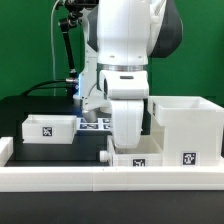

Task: Assemble drawer

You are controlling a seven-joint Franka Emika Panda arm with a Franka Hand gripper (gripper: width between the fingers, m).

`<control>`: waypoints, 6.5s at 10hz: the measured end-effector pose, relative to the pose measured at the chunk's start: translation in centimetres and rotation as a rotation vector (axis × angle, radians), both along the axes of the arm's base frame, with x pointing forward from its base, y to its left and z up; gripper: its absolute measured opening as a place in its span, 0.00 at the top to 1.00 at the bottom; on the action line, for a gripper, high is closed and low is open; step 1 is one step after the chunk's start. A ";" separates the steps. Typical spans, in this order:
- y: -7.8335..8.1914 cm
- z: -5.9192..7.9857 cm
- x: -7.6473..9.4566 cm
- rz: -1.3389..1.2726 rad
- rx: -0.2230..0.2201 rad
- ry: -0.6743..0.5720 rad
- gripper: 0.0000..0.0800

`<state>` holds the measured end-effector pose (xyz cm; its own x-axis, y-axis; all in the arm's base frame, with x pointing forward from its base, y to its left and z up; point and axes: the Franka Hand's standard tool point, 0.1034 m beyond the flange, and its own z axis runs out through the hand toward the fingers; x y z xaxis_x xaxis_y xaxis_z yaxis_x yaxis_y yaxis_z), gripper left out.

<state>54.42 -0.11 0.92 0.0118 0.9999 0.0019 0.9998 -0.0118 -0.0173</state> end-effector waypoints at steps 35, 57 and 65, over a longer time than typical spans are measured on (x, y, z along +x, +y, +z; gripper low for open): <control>-6.9 2.7 3.2 0.031 0.165 0.027 0.19; -1.3 1.1 4.5 -0.048 0.169 0.011 0.19; 1.7 1.4 5.1 0.002 0.160 -0.014 0.19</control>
Offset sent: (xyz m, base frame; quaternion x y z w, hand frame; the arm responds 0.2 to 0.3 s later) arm 0.0073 0.0084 -0.0014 -0.0004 -0.0218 -0.0309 0.9993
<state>59.55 1.58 2.28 0.0087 0.9869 0.1611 1.0000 -0.0081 -0.0046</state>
